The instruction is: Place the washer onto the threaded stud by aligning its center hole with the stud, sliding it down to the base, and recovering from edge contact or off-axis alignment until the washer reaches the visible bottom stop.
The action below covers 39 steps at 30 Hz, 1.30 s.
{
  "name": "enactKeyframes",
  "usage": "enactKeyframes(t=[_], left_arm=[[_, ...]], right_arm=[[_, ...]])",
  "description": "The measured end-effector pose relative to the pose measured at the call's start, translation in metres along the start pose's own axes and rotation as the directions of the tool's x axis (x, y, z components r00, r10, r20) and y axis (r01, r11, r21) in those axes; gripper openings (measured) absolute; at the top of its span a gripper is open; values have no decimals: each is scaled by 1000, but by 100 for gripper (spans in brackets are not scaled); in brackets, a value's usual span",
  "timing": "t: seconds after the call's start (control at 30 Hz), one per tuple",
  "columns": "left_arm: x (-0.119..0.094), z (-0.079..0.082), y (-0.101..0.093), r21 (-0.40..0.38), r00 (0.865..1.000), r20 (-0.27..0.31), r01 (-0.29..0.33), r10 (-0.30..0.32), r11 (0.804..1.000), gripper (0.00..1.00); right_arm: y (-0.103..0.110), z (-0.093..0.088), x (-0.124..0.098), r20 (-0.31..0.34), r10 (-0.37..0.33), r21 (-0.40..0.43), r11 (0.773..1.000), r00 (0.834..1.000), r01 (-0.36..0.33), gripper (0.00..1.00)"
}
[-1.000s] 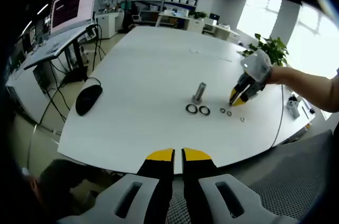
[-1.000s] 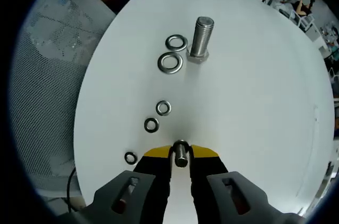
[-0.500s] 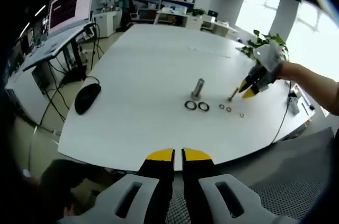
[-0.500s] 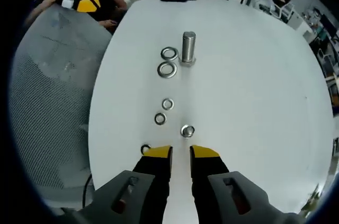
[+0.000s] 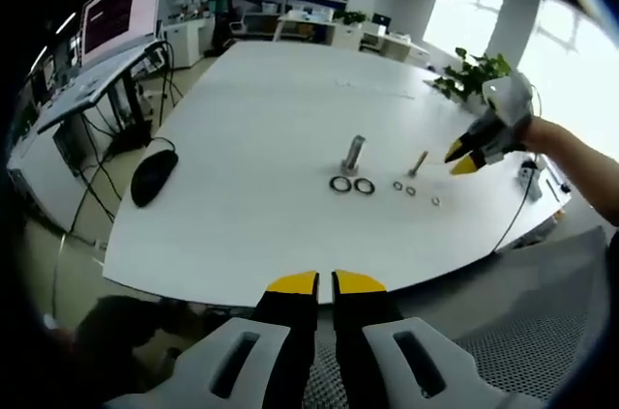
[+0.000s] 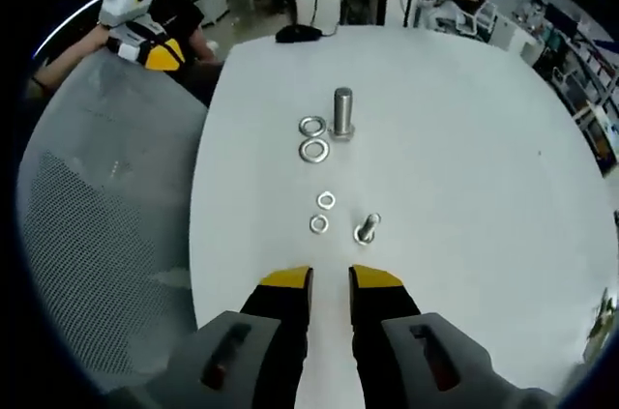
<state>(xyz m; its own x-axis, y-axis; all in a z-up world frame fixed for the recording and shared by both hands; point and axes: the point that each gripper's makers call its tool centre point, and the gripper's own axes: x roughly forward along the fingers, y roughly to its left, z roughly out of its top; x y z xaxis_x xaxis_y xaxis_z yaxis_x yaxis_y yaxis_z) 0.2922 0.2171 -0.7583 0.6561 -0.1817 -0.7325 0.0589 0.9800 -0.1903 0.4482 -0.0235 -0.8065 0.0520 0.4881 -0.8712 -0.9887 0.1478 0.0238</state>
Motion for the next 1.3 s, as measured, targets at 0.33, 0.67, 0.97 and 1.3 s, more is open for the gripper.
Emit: enactKeyframes(t=[0.33,0.67,0.97,1.3], left_arm=[[-2,10,-1,0,998,59,8,-8,1000,3],[-2,17,1,-4,996,87,18,-18,1000,3],[0,18,2,20,996,81,19,-21,1000,3],[-1,20,5,-9,995,95,8,-7,1000,3]], right_arm=[[10,2,-12,59,-9,22,1000,998,8,18],[2,1,-22,106,-45,79,996,993,37,19],[6,8,-16,124,-29,84,996,992,19,19],[9,6,-1,102,11,60,998,995,-17,19]])
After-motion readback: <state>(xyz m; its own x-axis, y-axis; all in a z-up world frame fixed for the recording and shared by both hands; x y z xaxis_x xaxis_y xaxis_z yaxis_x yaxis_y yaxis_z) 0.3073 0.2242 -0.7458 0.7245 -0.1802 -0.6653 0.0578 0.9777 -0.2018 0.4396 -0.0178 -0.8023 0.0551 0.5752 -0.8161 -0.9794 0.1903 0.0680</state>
